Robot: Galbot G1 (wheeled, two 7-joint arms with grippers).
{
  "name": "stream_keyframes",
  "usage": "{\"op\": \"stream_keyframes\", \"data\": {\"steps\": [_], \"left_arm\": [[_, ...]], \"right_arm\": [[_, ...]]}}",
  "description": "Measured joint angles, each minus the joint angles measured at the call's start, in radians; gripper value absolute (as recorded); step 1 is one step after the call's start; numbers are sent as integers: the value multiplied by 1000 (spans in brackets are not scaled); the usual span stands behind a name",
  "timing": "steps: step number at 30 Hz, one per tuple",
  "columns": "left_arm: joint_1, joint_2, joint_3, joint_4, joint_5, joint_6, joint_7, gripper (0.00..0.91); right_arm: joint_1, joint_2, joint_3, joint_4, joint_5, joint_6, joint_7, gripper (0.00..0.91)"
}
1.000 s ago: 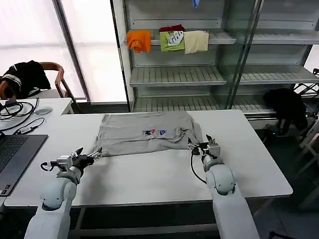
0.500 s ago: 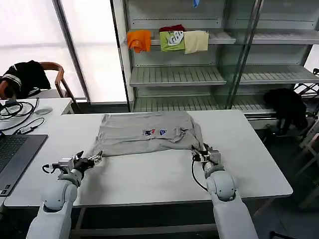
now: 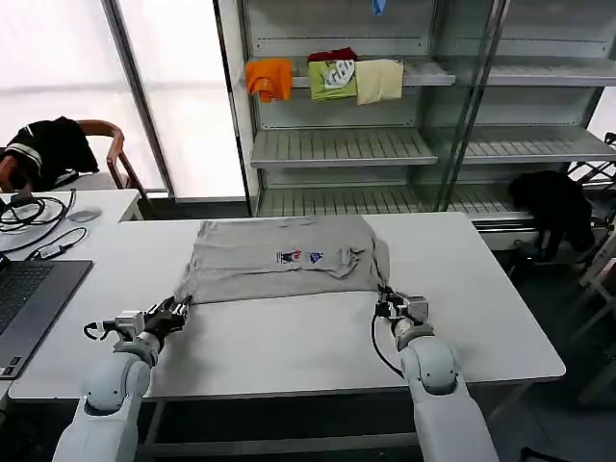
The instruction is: Fold and organize the clothes.
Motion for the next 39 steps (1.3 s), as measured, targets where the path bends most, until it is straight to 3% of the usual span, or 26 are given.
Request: {"op": "stream_keyframes", "data": {"steps": [18, 39], "left_arm": [[94, 19, -38, -106, -20, -14, 17, 0], [493, -47, -207, -462, -134, -2, -8, 0]], "right_arm": [[-117, -38, -7, 178, 94, -6, 34, 0], [-439, -94, 2, 512, 52, -6, 35, 0]]}}
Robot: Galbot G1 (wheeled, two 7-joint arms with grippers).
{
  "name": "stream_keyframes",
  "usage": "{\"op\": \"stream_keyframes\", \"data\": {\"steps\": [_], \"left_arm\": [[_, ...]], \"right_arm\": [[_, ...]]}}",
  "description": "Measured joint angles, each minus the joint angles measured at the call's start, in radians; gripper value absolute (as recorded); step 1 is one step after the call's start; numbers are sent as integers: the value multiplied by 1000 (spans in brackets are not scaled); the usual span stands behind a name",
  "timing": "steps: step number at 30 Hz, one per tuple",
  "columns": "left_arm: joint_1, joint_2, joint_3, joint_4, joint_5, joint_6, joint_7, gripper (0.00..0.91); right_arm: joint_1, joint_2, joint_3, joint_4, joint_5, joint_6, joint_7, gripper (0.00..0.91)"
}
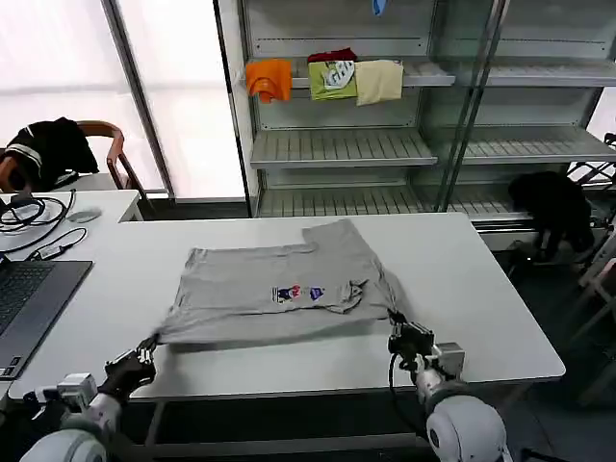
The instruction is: Fold and organize the clothes.
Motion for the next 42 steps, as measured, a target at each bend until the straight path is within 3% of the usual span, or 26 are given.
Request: {"op": "stream_keyframes", "data": {"steps": [4, 5, 6, 7, 8, 19, 27, 34, 42], "left_arm": [[50, -16, -12, -48, -9, 2, -7, 0], [59, -21, -13, -56, -10, 2, -8, 10], [67, -25, -13, -62, -11, 2, -12, 40], [73, -29, -13, -67, -11, 2, -15, 433], [79, -34, -13, -72, -11, 2, -17, 907], [84, -67, -23, -116, 12, 2, -53, 907], [-10, -35, -16, -124, 32, 3, -31, 907], [-217, 44, 44, 16, 2, 8, -6, 907], [-490, 130, 167, 290, -25, 8, 17, 907]], "right_arm": [[-59, 0, -7, 28, -30, 1, -7, 0], [-75, 1, -10, 32, -41, 1, -8, 907], [-86, 2, -11, 35, -52, 2, -9, 907], [-94, 3, -10, 36, -64, 3, -9, 907], [-102, 5, -10, 38, -76, 4, -9, 907], [-107, 29, 7, 89, -129, 6, 13, 907], [42, 28, -14, 59, -122, 0, 5, 907], [329, 65, -52, -175, -87, 0, -14, 907], [669, 148, -54, -595, -105, 15, -52, 907]]}}
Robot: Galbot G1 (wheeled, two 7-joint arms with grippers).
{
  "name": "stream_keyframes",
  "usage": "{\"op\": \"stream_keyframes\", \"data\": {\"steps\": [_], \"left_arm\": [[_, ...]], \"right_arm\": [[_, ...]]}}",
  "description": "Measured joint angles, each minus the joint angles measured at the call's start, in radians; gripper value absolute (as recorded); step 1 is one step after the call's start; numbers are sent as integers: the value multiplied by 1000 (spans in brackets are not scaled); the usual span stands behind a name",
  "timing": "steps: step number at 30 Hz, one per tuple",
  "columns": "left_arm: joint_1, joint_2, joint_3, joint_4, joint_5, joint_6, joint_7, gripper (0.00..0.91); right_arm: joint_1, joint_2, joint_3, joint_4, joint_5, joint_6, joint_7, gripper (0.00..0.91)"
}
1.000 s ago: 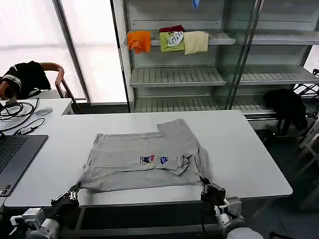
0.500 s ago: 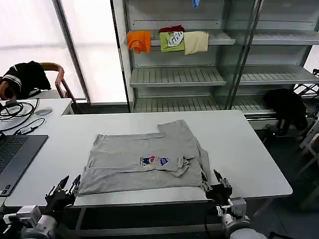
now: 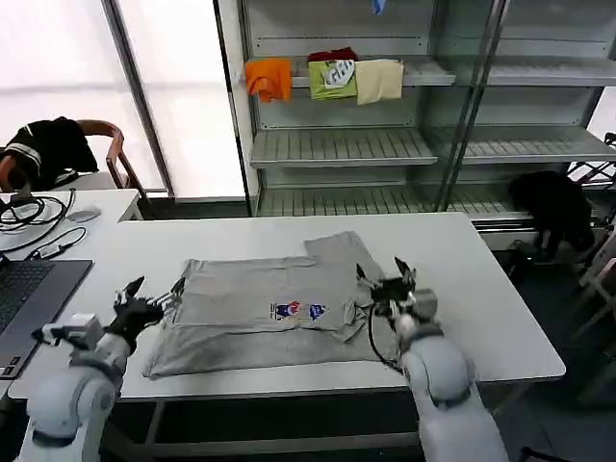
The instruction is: Fold and organize the clothes.
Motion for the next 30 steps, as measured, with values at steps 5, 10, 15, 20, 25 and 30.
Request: {"op": "stream_keyframes", "data": {"steps": [5, 10, 15, 20, 25, 30], "left_arm": [[-160, 16, 75, 185, 16, 0, 21, 907], [-283, 19, 127, 346, 58, -1, 43, 907], [-352, 18, 160, 472, 106, -2, 64, 907], [-389, 10, 180, 551, 142, -2, 76, 907], [-420, 8, 193, 602, 161, -2, 85, 907], [-433, 1, 199, 642, 178, -3, 90, 907]], "right_arm": [[161, 46, 1, -250, -23, 35, -19, 907], [254, 71, 6, -446, -32, 73, -35, 907], [310, 80, 16, -555, -29, 98, -40, 907], [348, 85, 20, -615, -14, 115, -40, 907], [376, 84, 21, -658, -5, 123, -33, 907], [392, 81, 22, -696, -1, 133, -27, 907]]}}
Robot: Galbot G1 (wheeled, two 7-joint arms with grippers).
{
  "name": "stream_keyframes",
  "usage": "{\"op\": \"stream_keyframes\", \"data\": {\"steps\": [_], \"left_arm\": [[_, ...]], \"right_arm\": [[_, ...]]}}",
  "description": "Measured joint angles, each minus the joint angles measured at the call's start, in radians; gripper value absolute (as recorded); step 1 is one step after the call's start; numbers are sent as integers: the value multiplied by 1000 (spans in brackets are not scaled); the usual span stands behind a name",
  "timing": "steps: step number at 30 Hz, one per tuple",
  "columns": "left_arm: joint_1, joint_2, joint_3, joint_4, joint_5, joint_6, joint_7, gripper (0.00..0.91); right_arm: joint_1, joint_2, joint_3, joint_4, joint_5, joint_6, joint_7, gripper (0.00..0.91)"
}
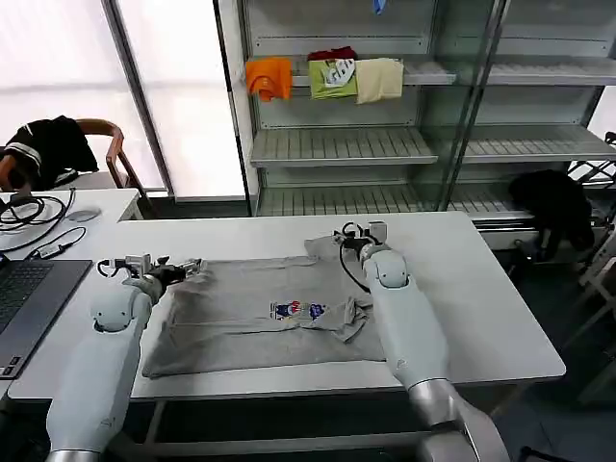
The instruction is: Fold and organize the clothes.
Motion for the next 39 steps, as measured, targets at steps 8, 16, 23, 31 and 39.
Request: {"op": "stream_keyframes", "data": {"steps": [8, 16, 23, 31, 39], "left_arm": [[-9, -1, 1, 37, 12, -4, 12, 363], [-6, -6, 0, 44, 18, -5, 25, 10], [6, -10, -5, 37, 17, -5, 35, 0], [22, -12, -16, 21, -1, -11, 39, 0], [46, -11, -35, -8, -38, -45, 14, 0]], "right_arm": [[9, 2, -2, -48, -16, 0, 4, 504], [3, 7, -4, -71, -42, -11, 5, 0], [-15, 8, -2, -50, -38, -11, -15, 0], [-45, 8, -2, 1, -17, 14, -14, 0], [-91, 8, 0, 93, 12, 53, 11, 0]]}}
